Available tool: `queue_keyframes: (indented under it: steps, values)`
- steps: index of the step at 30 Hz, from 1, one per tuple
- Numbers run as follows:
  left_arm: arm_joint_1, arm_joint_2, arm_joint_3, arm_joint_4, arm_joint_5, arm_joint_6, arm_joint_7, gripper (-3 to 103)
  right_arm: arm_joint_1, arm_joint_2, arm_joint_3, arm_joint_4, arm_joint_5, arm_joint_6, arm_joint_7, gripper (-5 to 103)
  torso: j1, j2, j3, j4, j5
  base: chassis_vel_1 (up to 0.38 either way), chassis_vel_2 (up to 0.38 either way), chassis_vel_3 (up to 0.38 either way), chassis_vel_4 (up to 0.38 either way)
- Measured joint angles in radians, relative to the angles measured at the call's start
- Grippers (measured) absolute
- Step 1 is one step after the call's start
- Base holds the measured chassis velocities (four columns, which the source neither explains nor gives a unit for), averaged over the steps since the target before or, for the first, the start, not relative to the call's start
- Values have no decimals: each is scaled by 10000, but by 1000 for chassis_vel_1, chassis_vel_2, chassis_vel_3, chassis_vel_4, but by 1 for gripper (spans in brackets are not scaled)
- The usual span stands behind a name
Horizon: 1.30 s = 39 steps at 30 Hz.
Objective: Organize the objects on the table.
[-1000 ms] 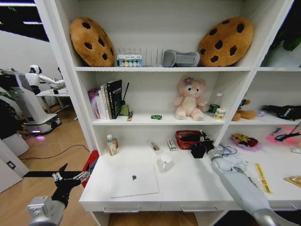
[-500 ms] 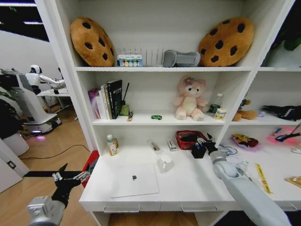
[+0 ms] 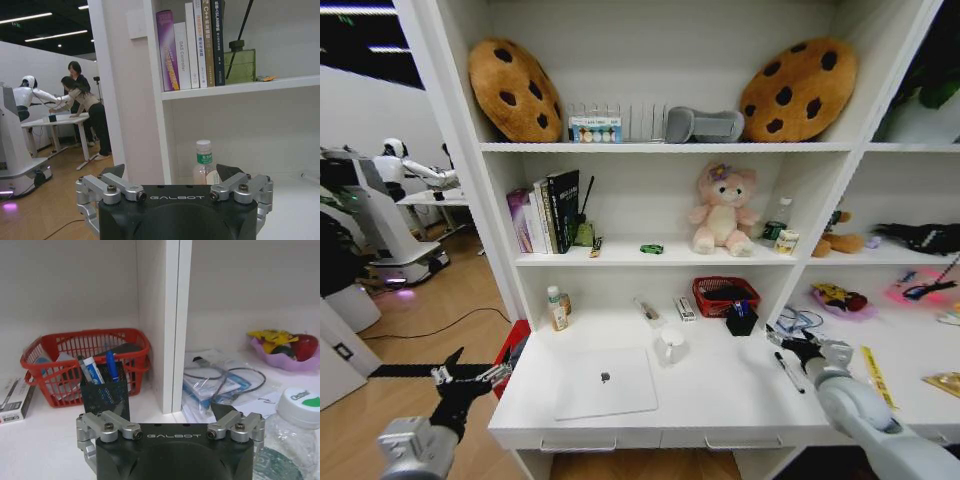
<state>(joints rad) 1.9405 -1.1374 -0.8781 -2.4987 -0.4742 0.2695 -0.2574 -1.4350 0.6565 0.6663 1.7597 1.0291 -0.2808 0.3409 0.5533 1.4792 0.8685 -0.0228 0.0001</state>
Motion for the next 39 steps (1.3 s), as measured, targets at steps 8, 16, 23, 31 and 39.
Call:
queue_keyframes:
  steps: [8, 16, 23, 31, 39]
  values:
    - [-1, 0, 0, 0, 0, 0, 0, 100, 644, -198, -600, -1514, 242, -696, -1784, 85, 0, 0, 1, 0, -2, 0, 0, 0, 0]
    - [0, 0, 0, 0, 0, 0, 0, 100, 987, 163, -989, -1813, 384, -874, -1306, 80, 0, -1, 1, 1, 0, 0, 0, 0, 0]
    - [-1, 0, 0, 0, -1, 0, 0, 100, 1394, 263, -1208, -2293, 617, -966, -1174, 78, 0, -1, 1, 1, -2, 0, 0, 0, 0]
    - [0, 0, 0, 0, 0, 0, 0, 100, 1551, 367, -1349, -2601, 725, -1021, -1173, 76, 1, -1, 1, 1, -2, 0, 0, 0, 0]
    - [0, 0, 0, 0, 0, 0, 0, 100, 1798, 391, -1518, -2901, 712, -989, -1244, 56, 2, -1, 1, 1, -1, 0, 0, 0, 0]
